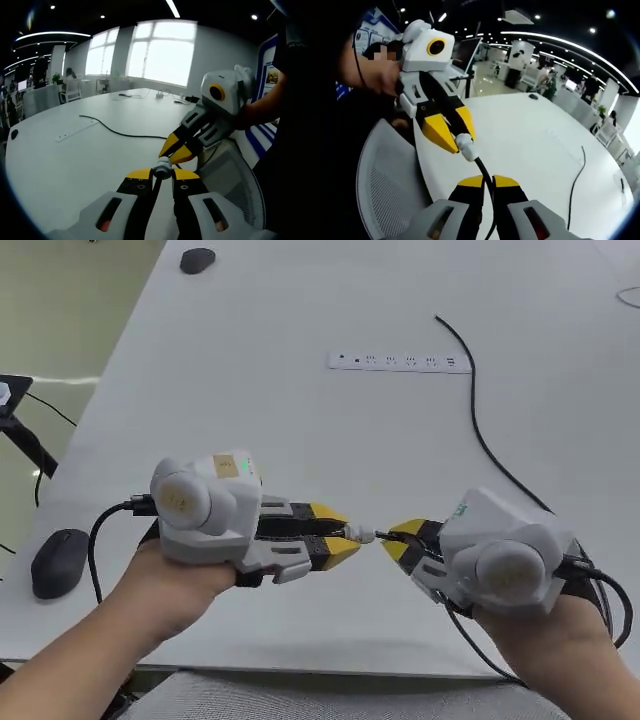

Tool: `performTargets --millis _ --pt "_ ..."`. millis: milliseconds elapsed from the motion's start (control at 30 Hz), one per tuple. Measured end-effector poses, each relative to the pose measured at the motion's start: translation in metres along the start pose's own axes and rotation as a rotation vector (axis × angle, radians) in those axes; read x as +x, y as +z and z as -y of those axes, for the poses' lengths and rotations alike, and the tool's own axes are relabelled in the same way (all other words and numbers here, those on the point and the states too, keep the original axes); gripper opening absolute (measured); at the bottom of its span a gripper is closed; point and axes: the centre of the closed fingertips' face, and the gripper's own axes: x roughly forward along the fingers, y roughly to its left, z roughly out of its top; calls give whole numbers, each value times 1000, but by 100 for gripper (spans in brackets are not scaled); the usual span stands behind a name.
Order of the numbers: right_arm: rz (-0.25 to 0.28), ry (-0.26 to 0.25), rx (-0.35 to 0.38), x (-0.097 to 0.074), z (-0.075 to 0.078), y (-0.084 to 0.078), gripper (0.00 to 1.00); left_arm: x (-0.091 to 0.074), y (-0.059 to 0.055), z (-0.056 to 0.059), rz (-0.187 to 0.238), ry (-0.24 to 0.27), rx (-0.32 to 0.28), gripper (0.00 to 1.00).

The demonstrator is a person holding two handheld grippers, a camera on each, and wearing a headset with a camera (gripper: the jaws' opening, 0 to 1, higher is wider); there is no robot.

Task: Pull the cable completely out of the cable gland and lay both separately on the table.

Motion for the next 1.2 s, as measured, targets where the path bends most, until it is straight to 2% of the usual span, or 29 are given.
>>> performTargets --millis 200,500,667,867,1100,1200 --pt "-8 -19 65 -2 9 -8 0 -2 4 -3 14 3 -2 15" --pt "-18 -37 215 -3 19 -25 0 -4 6 -4 16 4 9 15" --pt "-34 -43 332 -4 25 -39 0 -7 7 -5 16 8 9 15" --pt "-44 -53 424 -4 29 -50 0 -6 7 -4 17 7 11 15" --pt "-64 -63 577 -4 33 -70 0 -4 8 -3 22 7 16 15" --pt "-70 -66 608 -5 34 -76 0 -4 7 -2 21 7 16 15"
